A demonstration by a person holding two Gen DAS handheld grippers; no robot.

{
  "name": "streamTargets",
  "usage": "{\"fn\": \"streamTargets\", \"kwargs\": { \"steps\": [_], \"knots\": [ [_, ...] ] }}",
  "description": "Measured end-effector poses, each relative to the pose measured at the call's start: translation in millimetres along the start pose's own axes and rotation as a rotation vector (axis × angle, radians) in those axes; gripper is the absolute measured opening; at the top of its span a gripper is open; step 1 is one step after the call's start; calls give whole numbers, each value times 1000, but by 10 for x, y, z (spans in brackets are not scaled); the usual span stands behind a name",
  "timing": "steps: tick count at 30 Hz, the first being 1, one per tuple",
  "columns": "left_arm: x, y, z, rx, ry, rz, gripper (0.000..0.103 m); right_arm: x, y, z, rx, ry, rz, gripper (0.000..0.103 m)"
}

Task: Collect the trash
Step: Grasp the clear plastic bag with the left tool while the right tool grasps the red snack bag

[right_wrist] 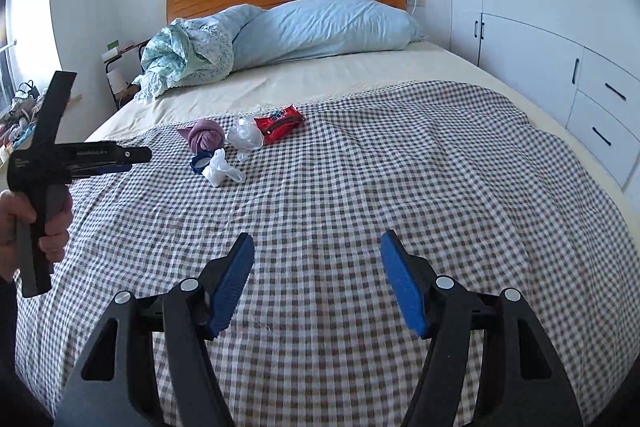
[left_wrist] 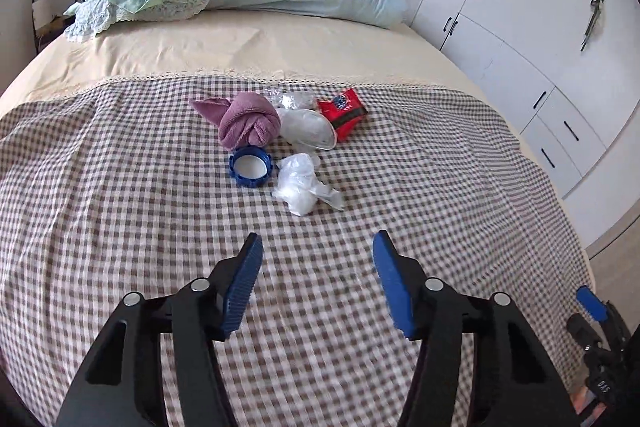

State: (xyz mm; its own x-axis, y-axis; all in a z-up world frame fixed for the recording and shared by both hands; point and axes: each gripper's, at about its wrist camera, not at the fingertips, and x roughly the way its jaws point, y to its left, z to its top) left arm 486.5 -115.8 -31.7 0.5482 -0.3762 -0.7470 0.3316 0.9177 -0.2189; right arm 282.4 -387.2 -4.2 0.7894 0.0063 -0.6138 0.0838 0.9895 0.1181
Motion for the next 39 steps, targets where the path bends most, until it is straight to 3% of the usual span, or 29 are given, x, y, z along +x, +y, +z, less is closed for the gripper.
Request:
{"fn": "streamTargets", "kwargs": {
  "steps": [4, 10, 11, 12, 13, 18, 24, 26, 29, 30, 32, 34, 36, 38, 39],
  "knots": [
    [547, -61, 122, 56, 17, 25, 41, 273, -80, 157, -16, 7, 25, 63],
    [1288, -34, 251, -49, 53, 85, 41, 635, -155, 388, -41, 29, 63, 63],
    [1303, -66, 243, -27, 26, 113, 39, 714, -162, 430, -44, 36, 69, 63],
    [1312, -90, 237, 4, 7, 134, 29, 785, -159, 468, -48, 42, 75, 63],
    [1309, -97, 229, 26, 2, 141, 1, 874, -146, 519, -56, 42, 77, 63],
    [877, 8, 223, 37, -63, 43, 0, 1473, 7, 822, -66, 84, 127, 63],
    [147, 286, 210, 40, -157, 2, 0, 2443, 96, 1241, 150, 177, 277, 63],
    [-37, 415, 205, 49, -187, 15, 0, 2760, 173, 1358, 218, 216, 249, 63],
    [-214, 665, 189, 21, -202, 21, 0, 3209, 342, 1471, 234, 291, 178, 48],
    [-245, 743, 174, 9, -203, 20, 0, 3334, 333, 1487, 270, 314, 150, 47],
    [-275, 868, 139, -15, -207, 16, 0, 3585, 199, 1470, 427, 356, 158, 47],
    [-236, 942, 92, -32, -199, 21, 0, 3655, 78, 1427, 560, 322, 154, 45],
    [-180, 997, 55, -40, -181, 31, 0, 3687, 136, 1466, 524, 311, 98, 24],
    [-134, 1041, 30, -52, -168, 37, 0, 3722, 293, 1510, 455, 320, 100, 6],
    [-121, 1065, 27, -60, -165, 42, 0, 3694, 376, 1518, 407, 305, 100, 4]
  ]
}}
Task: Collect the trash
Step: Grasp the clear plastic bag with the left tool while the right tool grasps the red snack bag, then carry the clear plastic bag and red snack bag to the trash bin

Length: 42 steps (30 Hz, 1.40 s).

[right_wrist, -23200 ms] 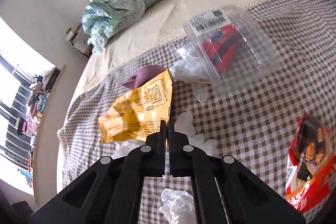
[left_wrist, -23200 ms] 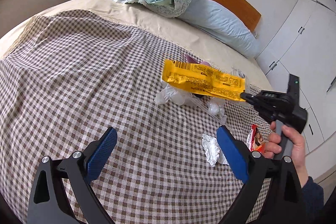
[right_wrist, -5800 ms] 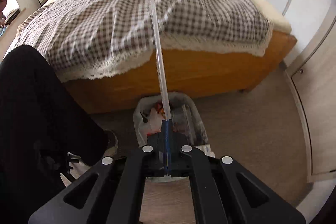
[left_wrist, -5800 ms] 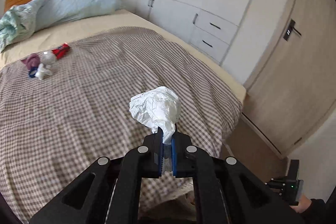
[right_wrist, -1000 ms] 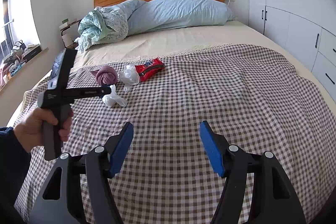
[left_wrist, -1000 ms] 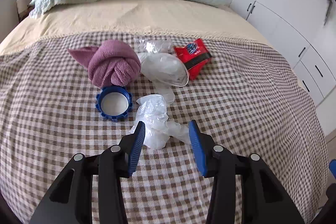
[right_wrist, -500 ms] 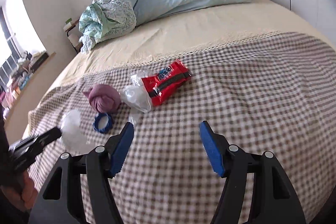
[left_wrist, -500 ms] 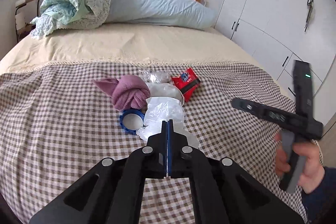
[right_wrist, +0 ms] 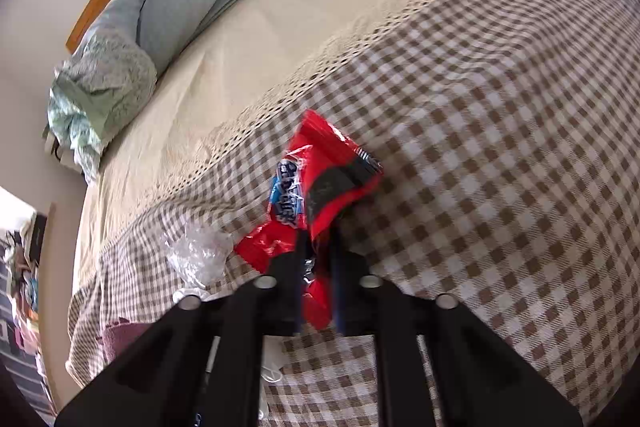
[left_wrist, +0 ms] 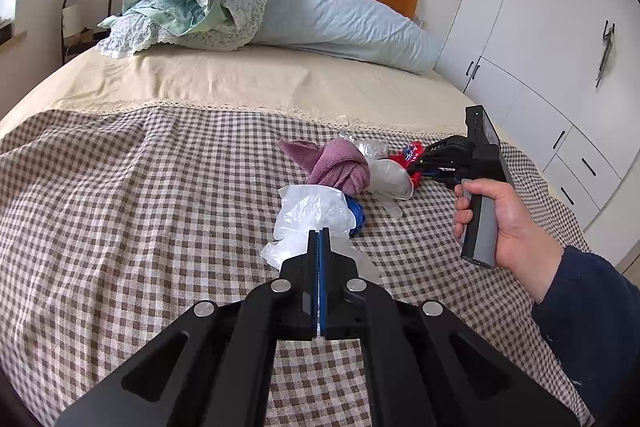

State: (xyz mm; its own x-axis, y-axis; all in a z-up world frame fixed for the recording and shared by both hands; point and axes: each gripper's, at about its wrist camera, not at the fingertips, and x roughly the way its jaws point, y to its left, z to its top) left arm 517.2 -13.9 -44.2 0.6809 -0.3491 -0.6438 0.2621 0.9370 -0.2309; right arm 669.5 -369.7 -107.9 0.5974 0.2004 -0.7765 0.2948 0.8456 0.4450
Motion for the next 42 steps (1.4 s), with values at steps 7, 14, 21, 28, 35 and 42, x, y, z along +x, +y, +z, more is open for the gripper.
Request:
{"fn": "streamTargets", "kwargs": {
  "steps": [7, 14, 21, 28, 35, 42],
  "knots": [
    [-159, 65, 64, -49, -19, 15, 0, -465, 78, -142, -214, -77, -51, 2],
    [-607, -273, 185, -62, -17, -4, 0, -1251, 19, -260, -366, -100, -139, 2],
    [-1384, -798, 333, -20, -57, 3, 0, -2452, -140, -631, -465, -147, -163, 2],
    [-2131, -1419, 53, 26, -49, -6, 0, -3690, -451, -1274, -495, -180, -136, 2],
    [-2894, -2210, -405, 150, -51, -16, 0, -4801, -893, -2023, -500, -226, -125, 2],
    [-3420, -3076, -912, 215, -38, -126, 0, -5750, -1664, -2892, -442, -255, -124, 2]
  ]
}}
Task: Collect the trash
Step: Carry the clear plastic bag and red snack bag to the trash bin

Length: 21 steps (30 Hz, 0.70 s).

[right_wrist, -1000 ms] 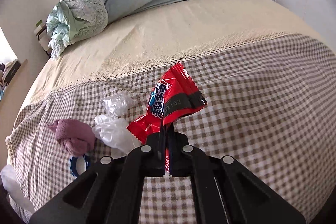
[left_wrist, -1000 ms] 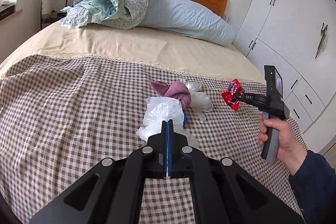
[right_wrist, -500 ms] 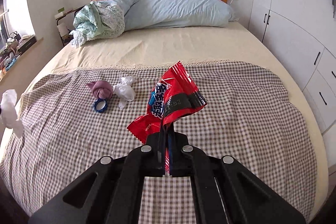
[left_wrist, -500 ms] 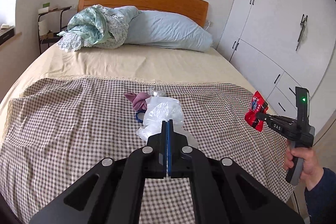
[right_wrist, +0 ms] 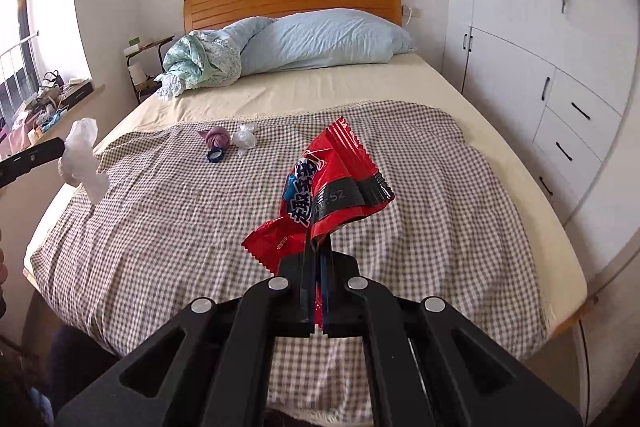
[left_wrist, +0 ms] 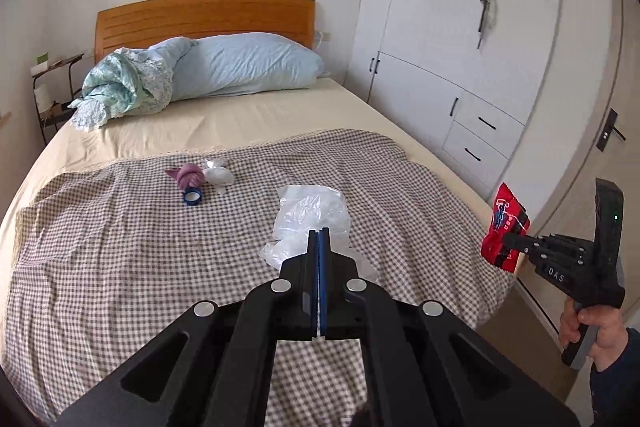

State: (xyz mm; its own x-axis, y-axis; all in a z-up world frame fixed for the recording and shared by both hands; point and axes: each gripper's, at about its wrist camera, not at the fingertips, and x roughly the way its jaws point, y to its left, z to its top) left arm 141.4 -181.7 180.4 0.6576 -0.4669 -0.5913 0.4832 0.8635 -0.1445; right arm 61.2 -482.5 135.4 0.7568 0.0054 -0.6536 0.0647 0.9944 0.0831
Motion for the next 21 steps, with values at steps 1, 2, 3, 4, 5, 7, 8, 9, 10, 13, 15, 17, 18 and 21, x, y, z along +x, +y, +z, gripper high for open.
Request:
{"fn": "streamTargets", "kwargs": {
  "steps": [1, 2, 3, 4, 5, 7, 8, 9, 10, 13, 15, 17, 18, 21],
  "knots": [
    [-15, -162, -68, 14, 5, -20, 0, -120, -82, -172, 12, 6, -6, 2],
    [-15, -327, -146, 36, 11, -36, 0, -228, -153, -345, 18, 10, -14, 2],
    [5, -495, -225, 56, 17, -52, 0, -323, -226, -530, 23, 17, -25, 2],
    [46, -674, -327, 80, 28, -69, 0, -398, -293, -715, 29, 29, -34, 2],
    [107, -843, -429, 104, 48, -84, 0, -455, -361, -915, 42, 41, -41, 2],
    [292, -1187, -657, 147, 101, -125, 0, -502, -488, -1323, 66, 80, -53, 2],
    [401, -1362, -787, 167, 131, -148, 0, -482, -547, -1535, 72, 103, -64, 2],
    [501, -1507, -905, 180, 154, -169, 0, -447, -600, -1748, 74, 129, -73, 2],
    [619, -1665, -1038, 205, 185, -193, 0, -413, -670, -1968, 94, 154, -72, 2],
    [1024, -2098, -1465, 317, 293, -253, 0, -150, -846, -2656, 152, 254, -65, 2],
    [1351, -2300, -1753, 384, 380, -268, 0, 91, -945, -3144, 217, 334, -49, 2],
    [1689, -2452, -2040, 433, 484, -275, 0, 356, -1014, -3559, 272, 403, -31, 2],
    [1864, -2524, -2178, 460, 533, -273, 0, 498, -1026, -3747, 288, 437, -32, 2],
    [2305, -2716, -2573, 523, 659, -265, 0, 879, -997, -4207, 335, 518, -32, 2]
  ]
}}
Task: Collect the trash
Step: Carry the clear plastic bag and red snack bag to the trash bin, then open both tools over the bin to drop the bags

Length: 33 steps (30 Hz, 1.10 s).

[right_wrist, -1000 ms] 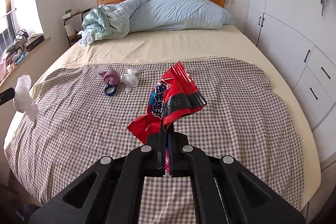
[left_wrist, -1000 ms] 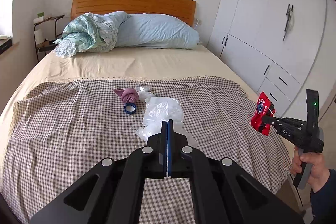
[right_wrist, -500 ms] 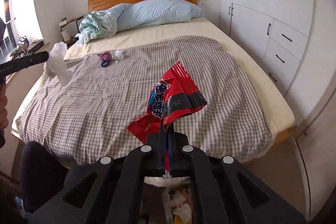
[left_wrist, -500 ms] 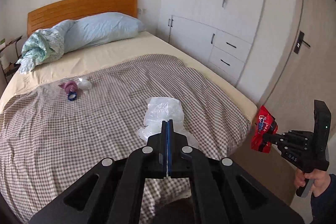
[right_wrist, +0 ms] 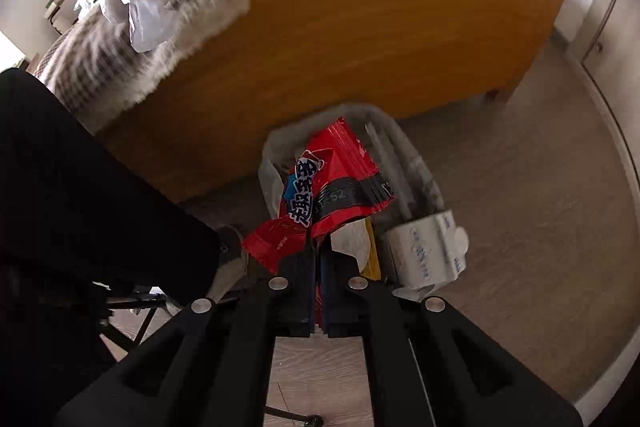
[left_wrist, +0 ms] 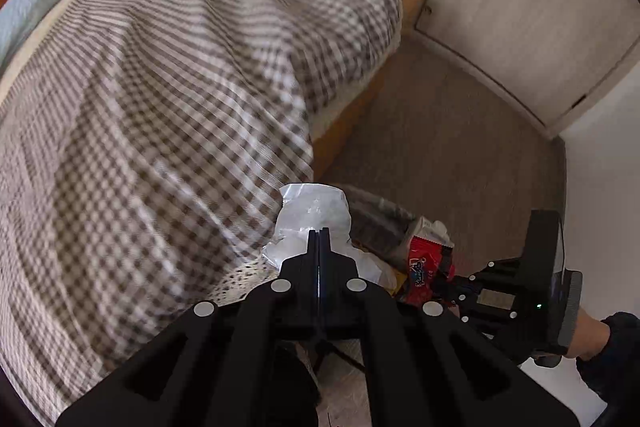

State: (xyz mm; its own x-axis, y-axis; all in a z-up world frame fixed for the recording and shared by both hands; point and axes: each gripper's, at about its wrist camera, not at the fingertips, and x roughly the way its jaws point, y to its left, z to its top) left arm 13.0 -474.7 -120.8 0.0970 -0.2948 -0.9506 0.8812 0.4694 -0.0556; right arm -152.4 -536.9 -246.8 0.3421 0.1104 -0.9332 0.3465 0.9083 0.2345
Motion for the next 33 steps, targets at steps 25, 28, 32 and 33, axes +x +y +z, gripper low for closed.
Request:
{"fn": "streamTargets", "kwargs": {
  "steps": [25, 28, 32, 33],
  "knots": [
    [3074, -630, -246, 170, 527, 136, 0, 1651, -196, -387, -17, 176, -180, 2],
    [3224, -569, -362, 172, 553, 153, 0, 1736, -234, -359, 18, 186, -168, 3],
    [3349, -400, -389, 112, 552, 181, 0, 1765, -294, -318, 84, 194, -158, 5],
    [3362, -380, -389, 116, 541, 193, 0, 1775, -321, -307, 90, 195, -161, 10]
  ]
}}
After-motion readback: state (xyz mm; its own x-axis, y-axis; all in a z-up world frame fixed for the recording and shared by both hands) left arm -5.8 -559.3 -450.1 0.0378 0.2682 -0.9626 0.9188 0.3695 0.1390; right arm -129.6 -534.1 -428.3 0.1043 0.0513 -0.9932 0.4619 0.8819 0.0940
